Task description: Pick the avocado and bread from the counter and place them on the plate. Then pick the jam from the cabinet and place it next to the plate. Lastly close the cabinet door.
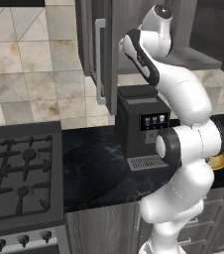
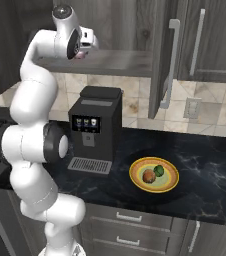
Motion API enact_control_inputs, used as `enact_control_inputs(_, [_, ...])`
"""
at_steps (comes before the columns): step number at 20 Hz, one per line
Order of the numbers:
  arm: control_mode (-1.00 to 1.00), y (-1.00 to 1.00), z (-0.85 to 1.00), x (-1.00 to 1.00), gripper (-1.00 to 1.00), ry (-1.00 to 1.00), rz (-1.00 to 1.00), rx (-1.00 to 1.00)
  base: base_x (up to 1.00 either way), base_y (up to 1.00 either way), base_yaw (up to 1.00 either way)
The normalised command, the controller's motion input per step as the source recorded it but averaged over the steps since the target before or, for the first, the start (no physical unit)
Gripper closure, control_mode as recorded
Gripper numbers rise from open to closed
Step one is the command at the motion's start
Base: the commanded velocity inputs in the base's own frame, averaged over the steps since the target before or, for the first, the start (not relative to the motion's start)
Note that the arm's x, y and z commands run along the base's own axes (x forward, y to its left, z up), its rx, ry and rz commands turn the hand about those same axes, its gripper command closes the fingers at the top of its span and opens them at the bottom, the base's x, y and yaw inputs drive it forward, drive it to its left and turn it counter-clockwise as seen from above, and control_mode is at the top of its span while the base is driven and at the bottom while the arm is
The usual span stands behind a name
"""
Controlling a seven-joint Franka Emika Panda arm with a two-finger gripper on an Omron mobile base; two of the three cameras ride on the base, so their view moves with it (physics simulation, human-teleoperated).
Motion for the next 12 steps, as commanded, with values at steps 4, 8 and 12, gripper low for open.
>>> enact_control_inputs(4, [-1.0, -0.37, -0.01, -1.0, 1.0, -0.03, 0.0, 0.06, 0.0, 0.0, 0.0])
enact_control_inputs(8, [-1.0, -0.4, 0.0, -1.0, 1.0, -0.06, 0.0, 0.11, 0.0, 0.0, 0.0])
enact_control_inputs(12, [-1.0, -0.32, 0.0, -1.0, 1.0, -0.05, 0.0, 0.07, 0.0, 0.0, 0.0])
